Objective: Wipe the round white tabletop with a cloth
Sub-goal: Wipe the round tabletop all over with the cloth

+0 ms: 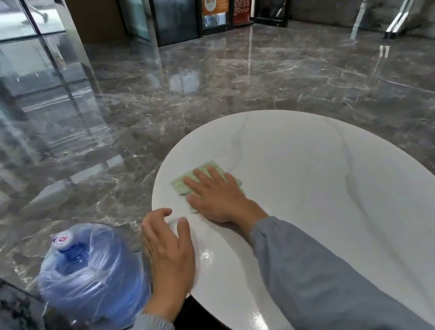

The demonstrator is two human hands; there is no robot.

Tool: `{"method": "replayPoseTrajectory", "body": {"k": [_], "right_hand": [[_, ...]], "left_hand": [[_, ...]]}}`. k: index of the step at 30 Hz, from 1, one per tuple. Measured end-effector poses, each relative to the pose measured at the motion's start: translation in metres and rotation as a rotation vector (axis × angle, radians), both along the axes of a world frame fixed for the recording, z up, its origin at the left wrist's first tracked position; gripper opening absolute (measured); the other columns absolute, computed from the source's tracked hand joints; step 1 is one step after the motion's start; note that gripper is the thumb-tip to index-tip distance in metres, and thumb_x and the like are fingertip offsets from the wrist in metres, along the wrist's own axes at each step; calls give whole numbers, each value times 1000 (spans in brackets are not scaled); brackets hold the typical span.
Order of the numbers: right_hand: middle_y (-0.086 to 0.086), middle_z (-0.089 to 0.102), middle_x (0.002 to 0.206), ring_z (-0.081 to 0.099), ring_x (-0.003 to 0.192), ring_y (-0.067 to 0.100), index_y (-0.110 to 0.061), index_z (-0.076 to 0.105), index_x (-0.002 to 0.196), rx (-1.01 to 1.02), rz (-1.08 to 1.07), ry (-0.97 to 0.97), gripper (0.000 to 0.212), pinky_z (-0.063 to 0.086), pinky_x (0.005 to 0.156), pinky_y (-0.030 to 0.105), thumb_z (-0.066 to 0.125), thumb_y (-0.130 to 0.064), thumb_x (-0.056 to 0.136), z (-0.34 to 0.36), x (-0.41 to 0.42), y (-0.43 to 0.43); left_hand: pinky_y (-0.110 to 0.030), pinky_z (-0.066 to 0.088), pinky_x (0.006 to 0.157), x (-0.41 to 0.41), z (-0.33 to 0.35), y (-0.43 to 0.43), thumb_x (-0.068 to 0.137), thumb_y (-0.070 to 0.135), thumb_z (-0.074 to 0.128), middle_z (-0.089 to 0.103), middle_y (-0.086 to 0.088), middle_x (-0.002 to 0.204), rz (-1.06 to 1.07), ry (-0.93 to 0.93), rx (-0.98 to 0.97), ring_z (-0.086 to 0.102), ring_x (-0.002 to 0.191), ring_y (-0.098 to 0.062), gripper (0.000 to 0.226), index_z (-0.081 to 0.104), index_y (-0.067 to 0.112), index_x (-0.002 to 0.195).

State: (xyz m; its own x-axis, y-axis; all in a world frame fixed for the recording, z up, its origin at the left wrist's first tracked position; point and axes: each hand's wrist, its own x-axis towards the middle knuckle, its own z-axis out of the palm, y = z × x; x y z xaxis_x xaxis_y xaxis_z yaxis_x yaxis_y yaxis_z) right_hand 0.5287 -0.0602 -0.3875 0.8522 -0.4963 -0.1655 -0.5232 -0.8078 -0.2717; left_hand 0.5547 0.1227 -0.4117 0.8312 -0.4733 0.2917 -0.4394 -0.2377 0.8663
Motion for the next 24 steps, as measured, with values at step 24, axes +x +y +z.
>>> {"method": "replayPoseTrajectory", "body": {"k": [24], "right_hand": [[-7,-12,172,-15,158,28,-42,-2,163,-55,-571,118,58,-4,123,58,16,-54,108,-4,-273,-60]], "left_hand": [[-50,33,111,3,-9,-4,100,50,37,50,-10,134,-97,-194,132,42,132,-32,48,51,16,130]]}}
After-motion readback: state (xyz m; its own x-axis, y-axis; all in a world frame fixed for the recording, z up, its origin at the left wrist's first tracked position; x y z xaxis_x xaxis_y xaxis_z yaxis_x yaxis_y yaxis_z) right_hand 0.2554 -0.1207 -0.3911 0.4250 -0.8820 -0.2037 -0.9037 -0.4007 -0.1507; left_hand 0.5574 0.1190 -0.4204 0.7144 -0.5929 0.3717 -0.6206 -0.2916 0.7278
